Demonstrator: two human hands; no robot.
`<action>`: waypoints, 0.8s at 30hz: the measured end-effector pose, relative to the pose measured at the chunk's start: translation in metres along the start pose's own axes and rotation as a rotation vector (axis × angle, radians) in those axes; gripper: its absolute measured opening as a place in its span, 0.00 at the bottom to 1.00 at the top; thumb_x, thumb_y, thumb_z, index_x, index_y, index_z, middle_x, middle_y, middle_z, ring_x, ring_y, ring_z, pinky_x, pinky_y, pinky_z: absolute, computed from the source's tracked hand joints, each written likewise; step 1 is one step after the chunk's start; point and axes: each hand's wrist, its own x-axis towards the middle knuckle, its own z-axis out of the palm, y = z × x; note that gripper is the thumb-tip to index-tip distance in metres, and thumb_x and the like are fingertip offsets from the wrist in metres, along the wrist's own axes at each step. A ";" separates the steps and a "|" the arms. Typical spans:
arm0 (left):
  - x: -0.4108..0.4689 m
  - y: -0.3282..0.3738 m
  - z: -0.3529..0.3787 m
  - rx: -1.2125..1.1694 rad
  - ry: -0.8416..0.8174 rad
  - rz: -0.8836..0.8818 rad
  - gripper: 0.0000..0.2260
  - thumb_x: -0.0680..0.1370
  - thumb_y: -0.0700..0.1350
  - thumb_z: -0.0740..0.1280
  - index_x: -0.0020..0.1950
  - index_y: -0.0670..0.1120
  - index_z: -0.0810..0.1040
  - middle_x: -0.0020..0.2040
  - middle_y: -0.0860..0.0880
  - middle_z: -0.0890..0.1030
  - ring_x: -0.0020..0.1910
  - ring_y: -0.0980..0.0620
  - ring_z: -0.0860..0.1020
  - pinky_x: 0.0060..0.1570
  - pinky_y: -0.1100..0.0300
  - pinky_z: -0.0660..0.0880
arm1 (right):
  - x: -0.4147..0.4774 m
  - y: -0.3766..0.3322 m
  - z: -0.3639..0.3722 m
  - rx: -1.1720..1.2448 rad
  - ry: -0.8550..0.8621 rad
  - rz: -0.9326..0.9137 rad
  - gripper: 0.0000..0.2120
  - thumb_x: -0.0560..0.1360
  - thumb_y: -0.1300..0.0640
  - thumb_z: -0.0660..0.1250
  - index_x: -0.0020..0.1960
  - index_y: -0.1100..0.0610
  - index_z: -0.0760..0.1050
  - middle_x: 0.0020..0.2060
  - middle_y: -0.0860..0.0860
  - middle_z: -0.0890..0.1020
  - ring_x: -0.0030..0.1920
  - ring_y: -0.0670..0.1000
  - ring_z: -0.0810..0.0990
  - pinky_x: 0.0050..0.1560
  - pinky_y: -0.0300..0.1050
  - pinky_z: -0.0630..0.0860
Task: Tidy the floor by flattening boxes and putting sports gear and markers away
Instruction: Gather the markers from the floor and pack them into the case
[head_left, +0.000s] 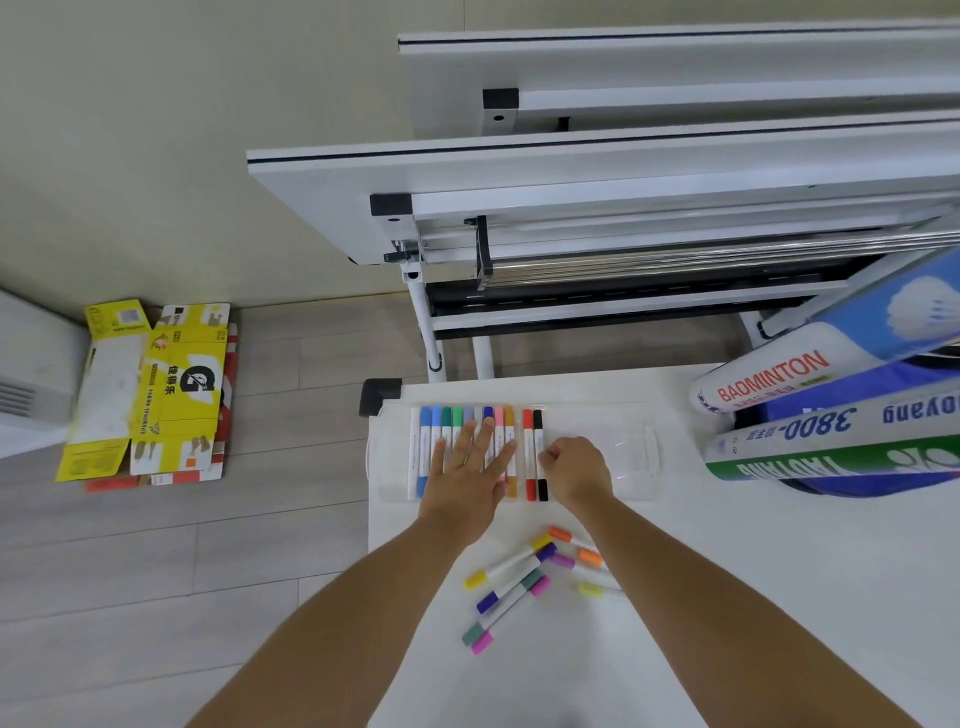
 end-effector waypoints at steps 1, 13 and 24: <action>0.000 0.000 0.000 -0.002 0.004 0.002 0.27 0.85 0.59 0.45 0.78 0.59 0.33 0.78 0.49 0.29 0.75 0.44 0.28 0.76 0.40 0.38 | 0.002 -0.001 0.000 -0.022 0.000 0.006 0.12 0.80 0.50 0.61 0.44 0.54 0.79 0.39 0.49 0.80 0.40 0.49 0.80 0.48 0.45 0.81; 0.000 -0.001 -0.001 0.030 -0.035 0.014 0.27 0.85 0.58 0.46 0.78 0.58 0.33 0.77 0.48 0.28 0.75 0.43 0.28 0.76 0.40 0.40 | -0.003 0.024 -0.019 0.031 -0.058 -0.149 0.07 0.78 0.50 0.64 0.45 0.52 0.76 0.41 0.47 0.79 0.41 0.48 0.77 0.46 0.43 0.77; 0.002 -0.003 -0.004 0.004 -0.082 -0.017 0.33 0.85 0.58 0.50 0.78 0.49 0.29 0.79 0.49 0.30 0.76 0.46 0.29 0.77 0.40 0.43 | -0.059 0.119 -0.021 -0.327 -0.210 -0.350 0.10 0.78 0.48 0.60 0.51 0.52 0.77 0.49 0.51 0.78 0.48 0.54 0.79 0.49 0.47 0.76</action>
